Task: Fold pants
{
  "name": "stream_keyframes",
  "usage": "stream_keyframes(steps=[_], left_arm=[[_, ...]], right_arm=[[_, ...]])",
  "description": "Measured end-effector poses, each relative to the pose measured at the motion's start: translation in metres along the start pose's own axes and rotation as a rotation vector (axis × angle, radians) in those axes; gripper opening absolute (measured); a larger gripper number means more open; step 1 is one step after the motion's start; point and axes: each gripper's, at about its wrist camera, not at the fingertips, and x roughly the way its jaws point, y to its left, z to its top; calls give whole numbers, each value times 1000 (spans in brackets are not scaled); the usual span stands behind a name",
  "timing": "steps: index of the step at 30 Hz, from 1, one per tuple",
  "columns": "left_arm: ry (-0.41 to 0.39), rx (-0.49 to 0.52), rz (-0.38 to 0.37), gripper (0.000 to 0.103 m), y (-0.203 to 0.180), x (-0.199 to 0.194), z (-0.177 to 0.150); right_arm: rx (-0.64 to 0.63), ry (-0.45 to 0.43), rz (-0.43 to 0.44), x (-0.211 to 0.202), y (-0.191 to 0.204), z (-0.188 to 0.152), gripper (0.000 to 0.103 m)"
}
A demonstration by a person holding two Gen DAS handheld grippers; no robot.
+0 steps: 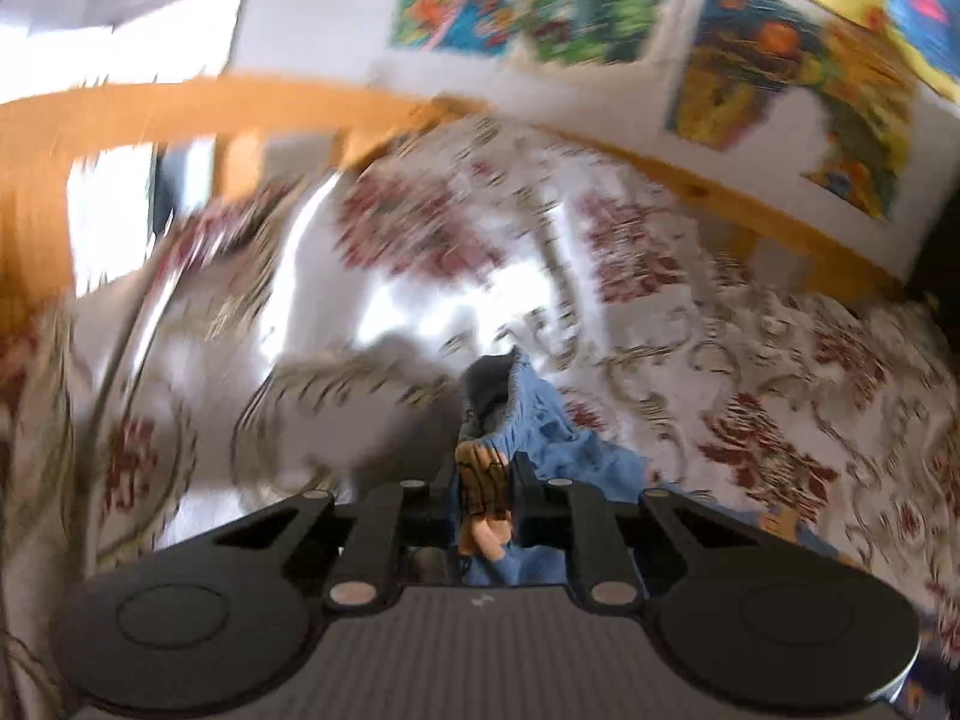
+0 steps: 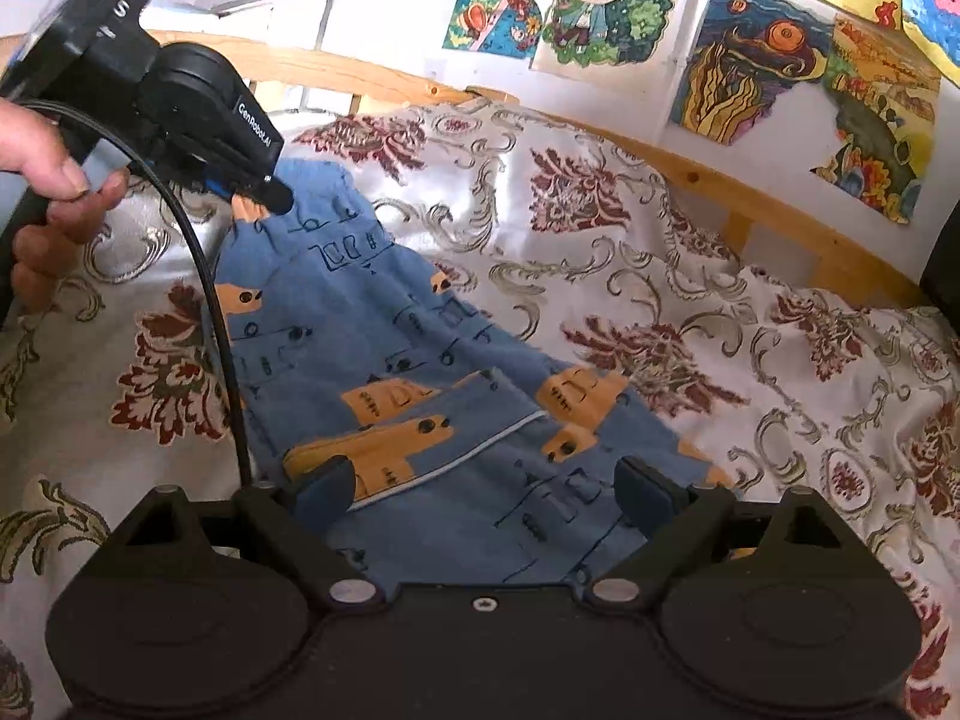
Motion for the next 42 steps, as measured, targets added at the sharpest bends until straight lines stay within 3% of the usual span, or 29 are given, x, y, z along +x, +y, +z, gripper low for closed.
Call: stream_keyframes(steps=[6,11,14,18,21,25,28,31,37,39,42], left_arm=[[-92,218,-87,17,-55,-40,3],[-128,404,-215,17,-107,-68,-13],[-113,551,-293,18,-140,-78,-33],[-44,643,-390,18,-173,-80,-62],[3,695,-443,18,-193,-78,-82],[40,797,-460,18,-216,-73,-112],[79,844,-449,19,-221,-67,-131],[103,851,-447,20,-220,-62,-138],[121,835,-458,26,-219,-62,-139],[116,840,-458,25,-220,-62,-138],[110,823,-459,24,-221,-65,-134]], right_arm=[[62,19,-35,-20,-44,14,94],[134,68,-52,-44,-94,16,97],[193,86,-87,-56,-124,14,97],[329,81,-128,-69,-162,9,98],[506,60,-37,-75,-192,1,98],[772,74,198,-62,-218,-20,95],[856,157,270,-42,-215,-35,86],[900,235,281,-25,-209,-48,72],[924,247,301,-16,-207,-51,56],[926,249,317,-15,-206,-51,30],[899,239,297,-18,-205,-48,18]])
